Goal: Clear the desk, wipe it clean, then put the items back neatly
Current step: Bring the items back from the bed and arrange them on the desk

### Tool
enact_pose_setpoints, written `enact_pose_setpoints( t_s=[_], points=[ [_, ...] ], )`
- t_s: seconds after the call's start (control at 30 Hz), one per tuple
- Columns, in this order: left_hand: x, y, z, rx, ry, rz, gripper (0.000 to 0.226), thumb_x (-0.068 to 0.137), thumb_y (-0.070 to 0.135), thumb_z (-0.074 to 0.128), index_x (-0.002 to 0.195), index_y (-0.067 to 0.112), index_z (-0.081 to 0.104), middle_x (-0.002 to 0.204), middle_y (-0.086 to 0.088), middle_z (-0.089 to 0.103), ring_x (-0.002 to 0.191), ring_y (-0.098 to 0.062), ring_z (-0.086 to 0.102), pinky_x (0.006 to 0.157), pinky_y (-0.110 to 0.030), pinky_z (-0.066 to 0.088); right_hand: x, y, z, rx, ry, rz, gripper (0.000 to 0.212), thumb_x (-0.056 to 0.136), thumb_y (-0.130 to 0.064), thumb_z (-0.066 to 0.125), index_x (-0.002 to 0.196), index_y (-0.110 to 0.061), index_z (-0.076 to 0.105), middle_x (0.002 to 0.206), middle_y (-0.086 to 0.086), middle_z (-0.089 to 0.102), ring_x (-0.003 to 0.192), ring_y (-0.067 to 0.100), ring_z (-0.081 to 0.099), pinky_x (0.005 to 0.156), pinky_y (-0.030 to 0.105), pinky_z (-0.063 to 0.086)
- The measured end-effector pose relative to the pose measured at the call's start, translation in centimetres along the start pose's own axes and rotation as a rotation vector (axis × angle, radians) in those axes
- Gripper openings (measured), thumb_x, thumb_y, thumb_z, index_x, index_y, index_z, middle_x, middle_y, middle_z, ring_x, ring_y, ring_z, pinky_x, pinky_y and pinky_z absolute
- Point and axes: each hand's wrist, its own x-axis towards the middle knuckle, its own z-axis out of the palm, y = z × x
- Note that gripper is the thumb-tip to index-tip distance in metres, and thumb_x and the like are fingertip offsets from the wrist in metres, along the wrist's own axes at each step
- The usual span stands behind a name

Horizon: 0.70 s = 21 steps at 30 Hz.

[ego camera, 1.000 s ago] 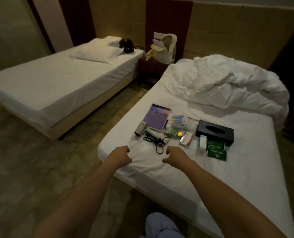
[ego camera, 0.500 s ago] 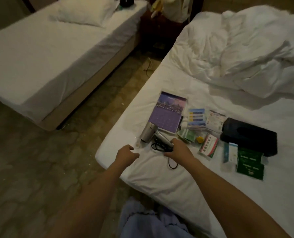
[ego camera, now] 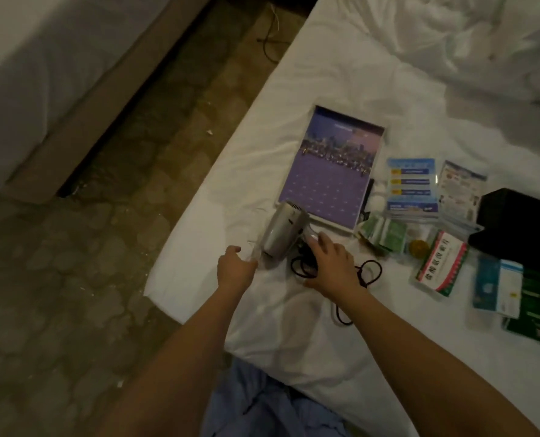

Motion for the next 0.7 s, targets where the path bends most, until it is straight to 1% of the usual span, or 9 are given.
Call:
enact_pose_setpoints(
  t_s=[0.03,0.1,0.17,0.23,0.3,0.37,0.47,0.6,0.7],
  points=[
    [0.9,-0.4,0.5,-0.003,0.01,0.004,0.059,0.083,0.023,0.069,0.134,0.006,0.043,0.131,-0.02,0.051,0.117,-0.033,0.051,0.093,-0.033,0.042,0.6,0.3,0.6,0.032,0.004,0.021,0.094,0.083,-0.045,0.066,0.152,-0.028,0.003,0.159,0.007,0.005,0.136,0.034,0.023,0.109,0.043,0.025],
    [2.4,-0.7,1.5,-0.013,0.022,0.017,0.059,0.083,0.027,0.069,0.131,0.005,0.044,0.126,-0.017,0.055,0.113,-0.033,0.054,0.089,-0.034,0.043,1.7,0.8,1.5,0.075,0.037,0.058,0.097,0.083,-0.044,0.066,0.152,-0.029,-0.001,0.153,0.011,0.018,0.13,0.036,0.031,0.104,0.041,0.029],
    [3.2,-0.6,2.2,0.014,0.026,0.024,0.045,0.084,0.028,0.067,0.12,0.007,0.048,0.116,-0.015,0.06,0.104,-0.032,0.059,0.082,-0.033,0.045,2.4,1.0,2.1,0.09,0.075,0.095,0.097,0.083,-0.046,0.065,0.152,-0.025,0.0,0.14,0.013,0.033,0.121,0.034,0.037,0.098,0.039,0.032],
    [3.6,-0.2,2.7,0.078,0.01,0.029,0.027,0.086,0.021,0.062,0.108,0.006,0.057,0.107,-0.014,0.064,0.1,-0.031,0.06,0.075,-0.029,0.042,2.9,1.0,2.4,0.163,0.1,0.127,0.091,0.081,-0.046,0.067,0.15,-0.02,0.014,0.13,0.013,0.038,0.115,0.034,0.043,0.095,0.039,0.037],
    [3.4,-0.1,2.9,0.106,-0.015,0.043,0.018,0.087,0.015,0.058,0.101,0.004,0.064,0.1,-0.014,0.066,0.098,-0.031,0.06,0.073,-0.028,0.041,2.8,0.9,2.5,0.269,0.108,0.152,0.074,0.079,-0.04,0.071,0.137,-0.015,0.033,0.125,0.012,0.04,0.108,0.035,0.051,0.089,0.041,0.045],
    [3.0,-0.3,2.6,0.084,-0.023,0.033,0.016,0.088,0.017,0.059,0.094,0.004,0.065,0.099,-0.016,0.067,0.098,-0.033,0.061,0.077,-0.032,0.045,2.2,0.6,2.4,0.333,0.093,0.177,0.063,0.079,-0.035,0.072,0.127,-0.013,0.038,0.122,0.011,0.04,0.102,0.036,0.055,0.081,0.042,0.049],
    [1.8,0.0,0.9,0.07,-0.032,0.033,0.021,0.088,0.021,0.062,0.07,0.012,0.056,0.088,-0.014,0.063,0.092,-0.033,0.061,0.08,-0.036,0.047,0.6,0.2,1.7,0.345,0.112,0.208,0.058,0.08,-0.035,0.069,0.125,-0.013,0.038,0.12,0.011,0.041,0.097,0.036,0.056,0.072,0.039,0.047],
    [-2.2,2.4,-2.6,0.074,-0.06,0.115,0.025,0.084,0.015,0.066,0.065,0.018,0.051,0.085,-0.009,0.061,0.085,-0.026,0.058,0.076,-0.031,0.045,-3.6,-0.4,-1.0,0.412,0.185,0.26,0.052,0.082,-0.036,0.067,0.12,-0.013,0.04,0.118,0.011,0.043,0.091,0.033,0.056,0.065,0.033,0.041],
    [-6.2,4.7,-4.4,0.072,-0.102,0.218,0.028,0.084,0.014,0.067,0.061,0.018,0.051,0.081,-0.009,0.062,0.086,-0.028,0.06,0.074,-0.028,0.043,-7.6,-1.1,-4.4,0.575,0.286,0.32,0.059,0.082,-0.036,0.068,0.129,-0.015,0.04,0.125,0.008,0.044,0.092,0.028,0.056,0.067,0.031,0.04]
  ],
)
